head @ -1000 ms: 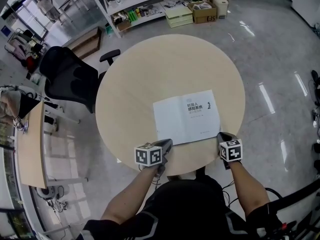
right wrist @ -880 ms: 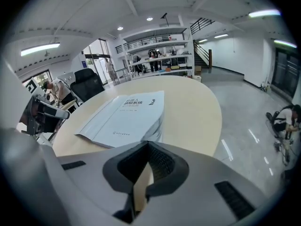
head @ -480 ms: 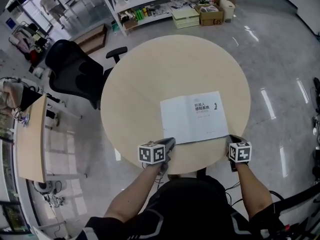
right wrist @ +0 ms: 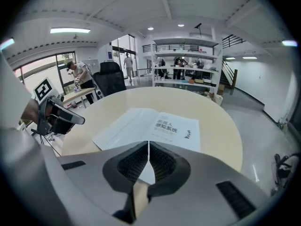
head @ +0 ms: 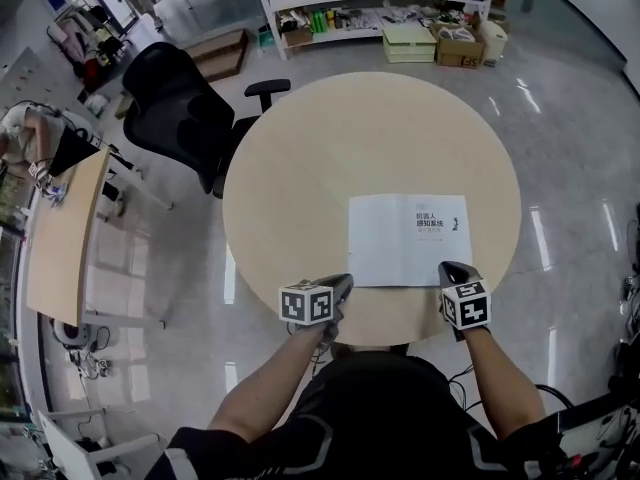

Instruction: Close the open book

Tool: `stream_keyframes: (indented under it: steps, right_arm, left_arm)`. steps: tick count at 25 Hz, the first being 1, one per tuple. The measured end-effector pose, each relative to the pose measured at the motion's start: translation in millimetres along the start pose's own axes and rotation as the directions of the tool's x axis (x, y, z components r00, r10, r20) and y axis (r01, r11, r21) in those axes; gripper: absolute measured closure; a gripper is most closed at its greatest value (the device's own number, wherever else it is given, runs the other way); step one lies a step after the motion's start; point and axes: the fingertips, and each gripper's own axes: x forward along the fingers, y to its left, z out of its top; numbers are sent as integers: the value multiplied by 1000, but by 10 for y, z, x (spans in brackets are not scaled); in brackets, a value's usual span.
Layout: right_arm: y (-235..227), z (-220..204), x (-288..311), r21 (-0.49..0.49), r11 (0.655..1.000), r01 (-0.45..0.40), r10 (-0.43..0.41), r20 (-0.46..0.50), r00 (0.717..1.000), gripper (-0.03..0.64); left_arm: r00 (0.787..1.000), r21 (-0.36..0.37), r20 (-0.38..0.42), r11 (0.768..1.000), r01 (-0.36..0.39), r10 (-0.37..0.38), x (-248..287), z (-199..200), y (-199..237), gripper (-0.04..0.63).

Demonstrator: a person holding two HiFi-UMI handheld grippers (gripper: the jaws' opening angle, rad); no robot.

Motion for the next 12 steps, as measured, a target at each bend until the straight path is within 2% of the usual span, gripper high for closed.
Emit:
stream_keyframes:
  steps: [5, 8, 10, 12]
  right_arm:
    - [476, 133, 243, -110, 988, -104, 101, -33, 994, 617]
    - [745, 131, 344, -202, 965, -165, 153, -76, 985, 605]
    - [970, 111, 425, -301, 929, -216, 190, -115, 975, 549]
    - [1204, 89, 530, -430, 867, -250, 202, -155, 967, 515]
  left_arm:
    - [998, -32, 30, 998, -51, 52, -200, -42, 169, 609]
    - [995, -25, 37, 996, -89, 90, -320, -90, 229, 609]
    - [993, -23, 42, 994, -109, 110, -389, -132, 271, 609]
    - [991, -40, 53, 991, -124, 126, -466, -168, 335, 609]
